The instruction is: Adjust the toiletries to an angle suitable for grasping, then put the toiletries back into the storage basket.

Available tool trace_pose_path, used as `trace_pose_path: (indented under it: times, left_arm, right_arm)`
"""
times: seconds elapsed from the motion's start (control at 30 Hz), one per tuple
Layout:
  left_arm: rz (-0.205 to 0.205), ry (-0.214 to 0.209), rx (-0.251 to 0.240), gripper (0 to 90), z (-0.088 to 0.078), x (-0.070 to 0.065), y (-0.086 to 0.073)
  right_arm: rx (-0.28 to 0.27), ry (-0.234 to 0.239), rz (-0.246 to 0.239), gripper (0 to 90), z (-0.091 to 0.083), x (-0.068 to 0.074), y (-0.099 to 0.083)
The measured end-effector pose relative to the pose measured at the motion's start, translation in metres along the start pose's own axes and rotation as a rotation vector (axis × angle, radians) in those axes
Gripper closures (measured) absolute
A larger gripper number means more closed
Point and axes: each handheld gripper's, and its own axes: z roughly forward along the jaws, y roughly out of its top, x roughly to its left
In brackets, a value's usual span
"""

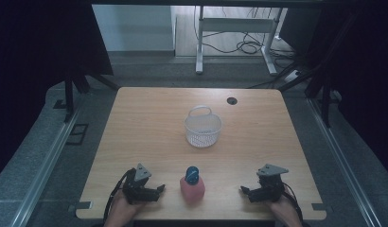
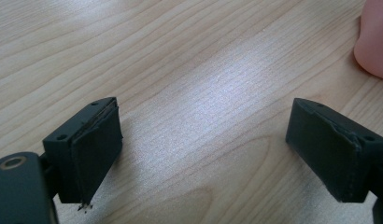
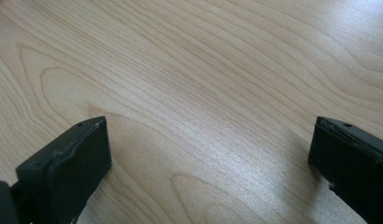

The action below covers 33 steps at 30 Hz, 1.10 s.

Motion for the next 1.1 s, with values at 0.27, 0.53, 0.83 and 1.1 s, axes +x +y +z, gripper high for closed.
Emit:
trace_pose_path:
  times: [0.27, 0.53, 0.83, 1.1]
  left_arm:
    - [-0.003, 0.001, -0.003, 10.3, 0.0002, -0.0004, 0.0]
    - [-0.003, 0.0, -0.002, 10.3, 0.0002, -0.0003, 0.0001]
    - [-0.002, 0.0, -0.002, 10.3, 0.0002, -0.0003, 0.0001]
    - [0.0, 0.0, 0.0, 10.3, 0.0, -0.0001, 0.0001]
  right_arm:
    - [0.0, 0.002, 0.001, 0.0, -0.0002, 0.0002, -0.0001]
    - [0.002, 0.004, 0.003, 0.0, -0.0005, 0.0002, -0.0001]
    - [0.008, 0.013, 0.008, 0.0, -0.002, -0.0001, 0.0003]
    - [-0.008, 0.027, 0.006, 0.0, -0.0057, 0.0023, 0.002]
